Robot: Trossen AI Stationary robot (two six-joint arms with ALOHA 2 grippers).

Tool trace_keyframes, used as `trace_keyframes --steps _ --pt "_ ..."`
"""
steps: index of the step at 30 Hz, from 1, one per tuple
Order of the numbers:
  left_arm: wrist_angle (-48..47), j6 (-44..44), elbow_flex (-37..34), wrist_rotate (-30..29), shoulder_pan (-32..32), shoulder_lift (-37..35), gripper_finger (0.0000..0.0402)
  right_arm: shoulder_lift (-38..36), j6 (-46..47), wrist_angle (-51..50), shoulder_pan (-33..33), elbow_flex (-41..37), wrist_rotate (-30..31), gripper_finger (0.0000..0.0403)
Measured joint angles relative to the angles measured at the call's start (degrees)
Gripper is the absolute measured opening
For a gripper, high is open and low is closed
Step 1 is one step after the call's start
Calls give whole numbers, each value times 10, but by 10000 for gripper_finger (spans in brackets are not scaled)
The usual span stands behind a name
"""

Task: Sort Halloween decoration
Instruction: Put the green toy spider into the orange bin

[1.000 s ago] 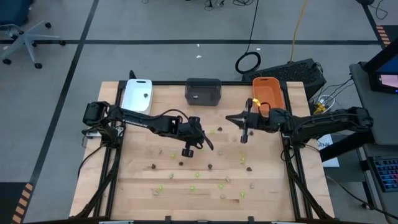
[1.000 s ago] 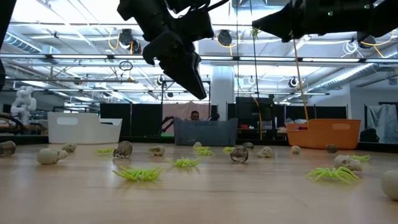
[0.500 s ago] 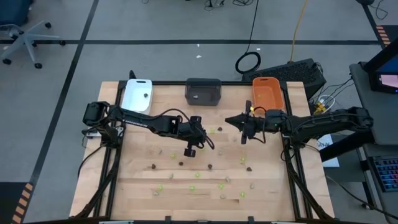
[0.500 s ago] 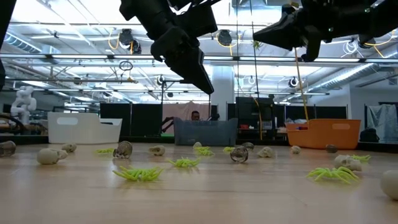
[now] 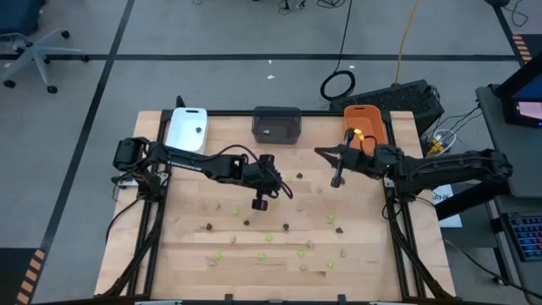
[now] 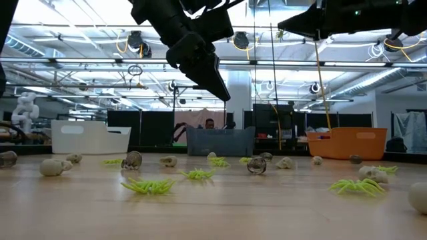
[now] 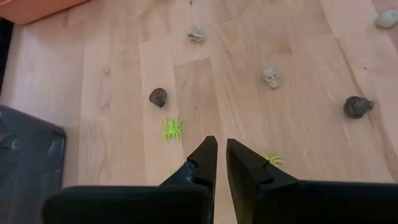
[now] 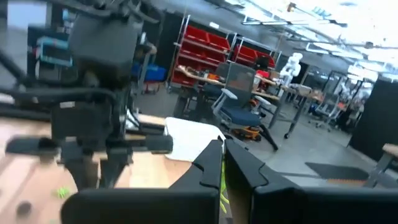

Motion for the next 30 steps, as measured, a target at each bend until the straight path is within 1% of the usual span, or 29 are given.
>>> trace_keyframes --steps 3,6,7,11,16,23,27,30 --pt "6 2 0 0 0 0 33 -10 39 0 -10 0 0 0" --pt "8 5 0 0 0 0 33 -16 56 -13 -19 0 4 0" --pt "8 6 0 0 0 0 33 -16 59 -20 -21 0 19 0" --pt "16 -1 0 0 0 0 33 -17 65 -41 -37 0 108 0" --pt "29 -3 0 0 -1 0 33 -16 76 -92 -85 0 207 0" --pt "45 0 0 0 -1 0 33 4 120 -178 -174 0 223 0" --pt "46 -1 0 0 -1 0 33 21 188 -232 -230 0 249 0" --pt "46 -3 0 0 -2 0 33 33 222 -258 -269 0 253 0"
